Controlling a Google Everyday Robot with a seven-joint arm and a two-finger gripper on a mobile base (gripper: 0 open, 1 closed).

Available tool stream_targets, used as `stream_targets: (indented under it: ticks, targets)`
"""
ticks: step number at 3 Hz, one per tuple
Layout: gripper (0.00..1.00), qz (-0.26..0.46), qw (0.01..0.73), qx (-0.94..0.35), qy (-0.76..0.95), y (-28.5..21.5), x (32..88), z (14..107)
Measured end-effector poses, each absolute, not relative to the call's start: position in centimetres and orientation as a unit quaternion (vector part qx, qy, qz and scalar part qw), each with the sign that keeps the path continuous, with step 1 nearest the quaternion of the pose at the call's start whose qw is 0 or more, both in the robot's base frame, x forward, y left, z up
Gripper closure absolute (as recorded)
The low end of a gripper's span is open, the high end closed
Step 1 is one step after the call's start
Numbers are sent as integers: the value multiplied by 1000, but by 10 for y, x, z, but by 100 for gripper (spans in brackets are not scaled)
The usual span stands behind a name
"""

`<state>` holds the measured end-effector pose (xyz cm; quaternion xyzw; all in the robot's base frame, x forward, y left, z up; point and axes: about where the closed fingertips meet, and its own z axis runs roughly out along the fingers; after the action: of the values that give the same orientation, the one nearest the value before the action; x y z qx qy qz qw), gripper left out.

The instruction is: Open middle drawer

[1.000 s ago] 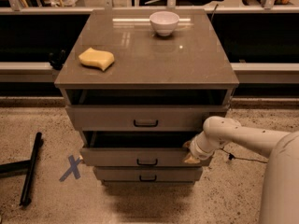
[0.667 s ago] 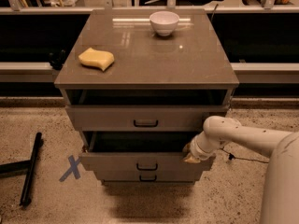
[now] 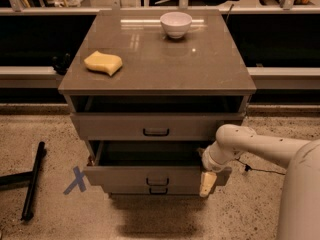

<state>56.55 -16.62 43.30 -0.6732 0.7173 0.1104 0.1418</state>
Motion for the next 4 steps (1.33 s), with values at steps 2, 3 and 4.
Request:
stream_targets:
  ticks: [2, 3, 4]
  targets:
    - [18, 129, 120, -695, 697, -149, 535, 414]
    - [41, 139, 110, -708, 684, -141, 518, 412]
    - [64, 138, 109, -720, 672, -134, 504, 422]
